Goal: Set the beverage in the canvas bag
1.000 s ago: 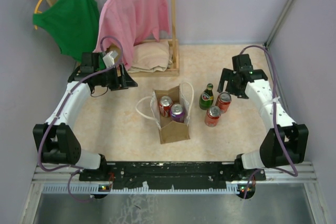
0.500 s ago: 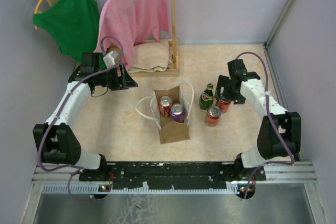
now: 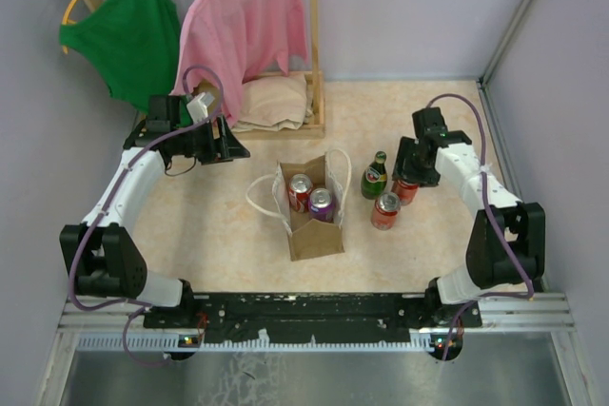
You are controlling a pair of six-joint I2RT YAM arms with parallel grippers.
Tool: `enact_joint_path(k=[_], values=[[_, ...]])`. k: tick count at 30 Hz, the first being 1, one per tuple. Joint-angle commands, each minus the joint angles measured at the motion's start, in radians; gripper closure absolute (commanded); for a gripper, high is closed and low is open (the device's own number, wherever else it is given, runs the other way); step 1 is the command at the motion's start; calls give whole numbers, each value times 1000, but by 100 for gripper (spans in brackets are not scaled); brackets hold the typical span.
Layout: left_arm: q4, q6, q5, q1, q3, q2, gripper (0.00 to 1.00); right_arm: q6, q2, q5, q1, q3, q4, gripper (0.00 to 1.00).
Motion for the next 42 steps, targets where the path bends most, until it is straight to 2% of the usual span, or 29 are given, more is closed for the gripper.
enact_joint_path(k=[1,9,15,22,28,34,42], values=[[25,7,14,-4,26,-4,23,-3,-29,41,-5,44,-34,100],[29,5,17,-4,15,-13,23,-38,-41,113,-5,303,-142,100],[30,2,19,-4,17,-16,23,-44,-52,121,-5,478,-148,100],[28,4,17,-4,15,-19,23,-17,-179,-12,-5,535,71,100],[28,3,19,-4,13,-16,23,27,-213,-212,7,546,118,100],[28,1,25,-5,13,-7,23,10,-218,-254,136,596,120,100],[30,2,24,-7,19,-1,23,-30,-150,-132,409,684,97,100]])
